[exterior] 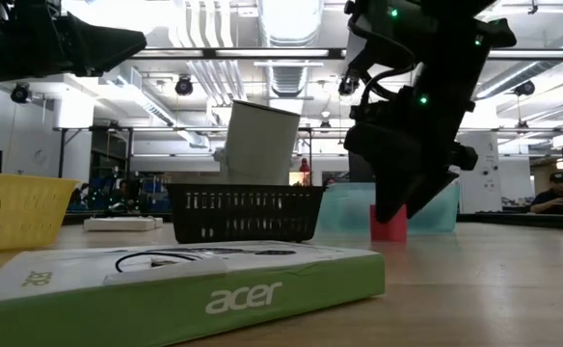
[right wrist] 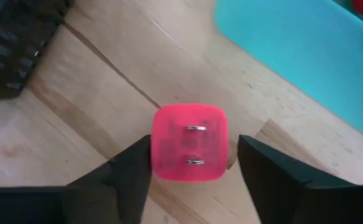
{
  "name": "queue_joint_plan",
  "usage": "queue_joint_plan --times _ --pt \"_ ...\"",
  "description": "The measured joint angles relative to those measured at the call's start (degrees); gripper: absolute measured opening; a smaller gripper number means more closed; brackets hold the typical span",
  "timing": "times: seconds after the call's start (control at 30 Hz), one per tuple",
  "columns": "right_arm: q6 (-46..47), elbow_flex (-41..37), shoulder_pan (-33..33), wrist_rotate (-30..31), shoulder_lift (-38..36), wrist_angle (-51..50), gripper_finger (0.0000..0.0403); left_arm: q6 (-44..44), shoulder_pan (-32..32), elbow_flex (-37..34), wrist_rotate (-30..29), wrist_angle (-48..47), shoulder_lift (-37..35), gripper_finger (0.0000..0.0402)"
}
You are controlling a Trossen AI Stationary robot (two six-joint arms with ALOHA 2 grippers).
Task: Pick and place items into bin
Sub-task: Put the pink charger adapter into the black bin
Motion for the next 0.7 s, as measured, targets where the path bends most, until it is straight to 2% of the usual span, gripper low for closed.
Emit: queue_joint_plan --times 0.17,0.4,0.6,0.7 --pt "-3.2 1.1 -0.1 0.0 0.0 0.4 0.0139 0.0 0.0 0.0 0.0 0.0 0.0 0.0208" --pt "-11.5 8.2 0.2 0.1 -0.2 1.2 0.0137 0.0 0.0 0.0 0.0 0.0 0.0 0.0208" --pt "-18.1 13.6 0.9 6.0 -0.2 1.8 0.0137 0.0 0.0 0.0 0.0 0.0 0.0 0.0208" --pt "-24.7 13.7 0.9 6.2 -0.2 7.4 0.0137 0.0 0.0 0.0 0.0 0.0 0.0 0.0208"
